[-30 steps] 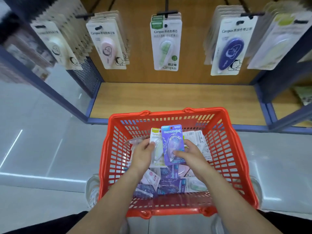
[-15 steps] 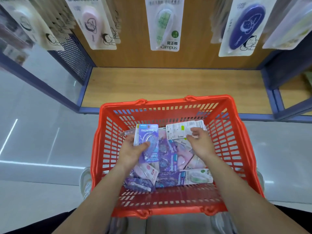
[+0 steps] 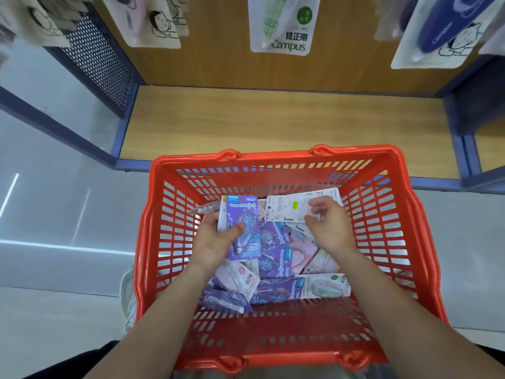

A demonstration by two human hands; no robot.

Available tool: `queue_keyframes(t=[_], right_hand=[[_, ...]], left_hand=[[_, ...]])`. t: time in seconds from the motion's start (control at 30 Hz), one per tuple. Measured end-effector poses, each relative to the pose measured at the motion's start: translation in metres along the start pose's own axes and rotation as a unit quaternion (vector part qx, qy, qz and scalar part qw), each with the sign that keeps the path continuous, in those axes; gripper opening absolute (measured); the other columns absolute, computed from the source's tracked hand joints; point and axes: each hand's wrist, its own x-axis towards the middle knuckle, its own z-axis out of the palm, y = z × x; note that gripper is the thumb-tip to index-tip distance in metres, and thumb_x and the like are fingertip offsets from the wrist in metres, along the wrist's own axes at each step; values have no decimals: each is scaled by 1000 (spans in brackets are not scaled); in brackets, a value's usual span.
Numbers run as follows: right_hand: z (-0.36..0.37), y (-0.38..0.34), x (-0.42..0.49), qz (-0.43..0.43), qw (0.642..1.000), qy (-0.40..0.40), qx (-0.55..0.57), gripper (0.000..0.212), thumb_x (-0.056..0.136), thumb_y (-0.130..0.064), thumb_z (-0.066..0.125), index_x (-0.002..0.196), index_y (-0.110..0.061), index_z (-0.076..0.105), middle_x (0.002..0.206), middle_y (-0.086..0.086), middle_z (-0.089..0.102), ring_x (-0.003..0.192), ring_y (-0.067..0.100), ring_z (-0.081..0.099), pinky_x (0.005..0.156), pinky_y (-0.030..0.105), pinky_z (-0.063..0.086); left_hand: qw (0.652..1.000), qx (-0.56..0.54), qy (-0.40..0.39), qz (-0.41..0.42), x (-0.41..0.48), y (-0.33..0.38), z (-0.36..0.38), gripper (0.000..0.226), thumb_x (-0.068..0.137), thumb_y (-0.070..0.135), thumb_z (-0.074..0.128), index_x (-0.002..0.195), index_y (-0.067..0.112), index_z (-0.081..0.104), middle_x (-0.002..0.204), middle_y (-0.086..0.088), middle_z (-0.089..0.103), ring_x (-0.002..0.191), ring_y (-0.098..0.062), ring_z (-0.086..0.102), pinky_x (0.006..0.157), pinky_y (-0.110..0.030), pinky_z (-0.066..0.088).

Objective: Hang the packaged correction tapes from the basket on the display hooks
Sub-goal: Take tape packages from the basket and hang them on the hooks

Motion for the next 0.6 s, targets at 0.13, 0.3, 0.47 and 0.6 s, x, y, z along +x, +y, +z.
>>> queue_keyframes(t=[0.13,0.3,0.47,0.6], right_hand=[[5,-4,0,16,995,0,-94,60,90,-31,73,144,-17,51,139,10,53,132,32,45,107,44,41],[9,-9,12,54,991,-17,-120,80,85,-33,80,152,-18,40,145,11,53,138,37,37,108,45,38],[8,-8,10,8,997,23,-76,68,80,-24,82,140,-20,49,125,9,65,125,35,50,96,46,48],[-1,-8,-14,-100,991,11,-84,28,83,-23,80,104,-24,61,99,-2,61,101,25,55,79,35,43]], left_hand=[[1000,-6,-1,-2,-2,1,-2,19,89,15,78,106,18,69,93,3,79,88,-21,76,76,-37,61],[1000,-20,6,-6,-11,1,-6,23,90,13,77,109,14,65,94,1,77,80,-13,76,61,-23,58],[1000,-25,5,-15,-8,1,-8,24,90,14,77,111,12,66,96,0,78,82,-16,77,65,-27,61],[1000,-18,9,-17,-7,2,-5,22,90,16,77,108,14,65,96,0,77,78,-11,76,60,-23,59]])
